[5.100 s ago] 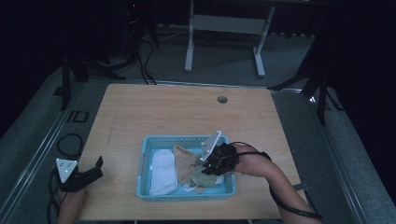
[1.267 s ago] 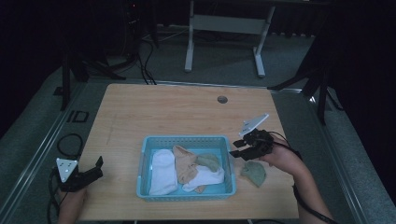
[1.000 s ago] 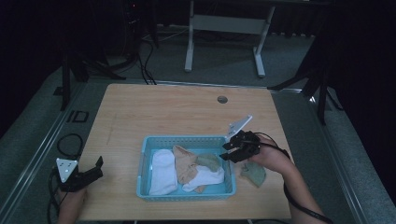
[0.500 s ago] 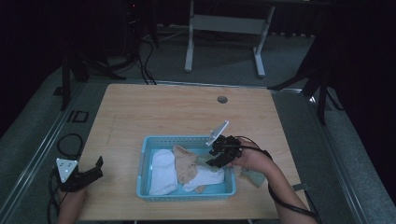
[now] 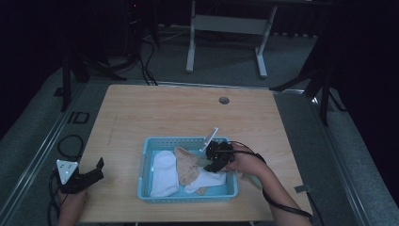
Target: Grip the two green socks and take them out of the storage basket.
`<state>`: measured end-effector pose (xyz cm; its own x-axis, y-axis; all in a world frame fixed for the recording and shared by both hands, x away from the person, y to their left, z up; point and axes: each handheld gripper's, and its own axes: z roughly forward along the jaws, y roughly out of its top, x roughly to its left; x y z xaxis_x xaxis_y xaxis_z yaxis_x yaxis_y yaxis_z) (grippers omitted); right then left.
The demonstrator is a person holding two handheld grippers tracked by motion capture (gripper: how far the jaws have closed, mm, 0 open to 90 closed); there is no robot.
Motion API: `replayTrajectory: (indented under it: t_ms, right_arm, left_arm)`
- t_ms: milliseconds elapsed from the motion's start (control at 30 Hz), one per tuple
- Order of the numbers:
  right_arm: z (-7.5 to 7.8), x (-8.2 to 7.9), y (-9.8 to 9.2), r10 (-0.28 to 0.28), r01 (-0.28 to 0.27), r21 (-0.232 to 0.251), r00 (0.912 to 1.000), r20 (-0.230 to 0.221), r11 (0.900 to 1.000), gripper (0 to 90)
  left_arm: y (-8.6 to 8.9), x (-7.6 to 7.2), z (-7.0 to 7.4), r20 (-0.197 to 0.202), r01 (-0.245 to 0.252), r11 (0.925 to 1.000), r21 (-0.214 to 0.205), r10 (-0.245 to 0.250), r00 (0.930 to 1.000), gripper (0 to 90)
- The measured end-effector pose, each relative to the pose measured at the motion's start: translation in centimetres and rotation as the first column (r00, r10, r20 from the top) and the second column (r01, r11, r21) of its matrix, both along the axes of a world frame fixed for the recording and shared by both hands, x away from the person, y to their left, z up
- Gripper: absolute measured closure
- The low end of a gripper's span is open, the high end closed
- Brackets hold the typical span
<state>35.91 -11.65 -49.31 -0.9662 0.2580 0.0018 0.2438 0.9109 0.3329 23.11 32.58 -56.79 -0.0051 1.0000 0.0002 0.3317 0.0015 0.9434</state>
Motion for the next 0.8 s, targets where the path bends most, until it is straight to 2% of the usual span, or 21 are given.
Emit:
replayTrajectory:
  t_ms: [233, 267, 333, 567, 800]
  right_arm:
    - [-0.5, -0.1, 0.2, 0.048, -0.047, -0.030, 0.9983, 0.032, 0.9984, 81.8]
    - [-0.4, -0.1, 0.2, 0.051, -0.050, -0.024, 0.9981, 0.034, 0.9984, 83.3]
    - [0.0, -0.2, 0.2, 0.063, -0.062, -0.022, 0.9970, 0.045, 0.9979, 84.5]
    - [2.2, -0.5, -0.5, 0.062, -0.064, 0.041, 0.9964, 0.059, 0.9971, 85.1]
    - [4.7, -1.1, -0.8, 0.077, -0.085, 0.097, 0.9936, 0.083, 0.9917, 85.1]
  left_arm:
    - [0.0, 0.0, 0.0, 0.000, -0.001, 1.0000, -0.002, 0.001, 1.0000, 0.4]
    - [0.0, 0.0, 0.0, -0.001, -0.001, 1.0000, -0.001, 0.001, 1.0000, 0.4]
    - [0.0, 0.0, 0.0, 0.001, -0.002, 1.0000, -0.002, 0.002, 1.0000, 0.4]
    - [0.0, 0.0, 0.0, -0.001, -0.002, 1.0000, 0.000, 0.002, 1.0000, 0.4]
    - [0.0, 0.0, 0.0, -0.002, -0.004, 1.0000, 0.001, 0.004, 1.0000, 0.4]
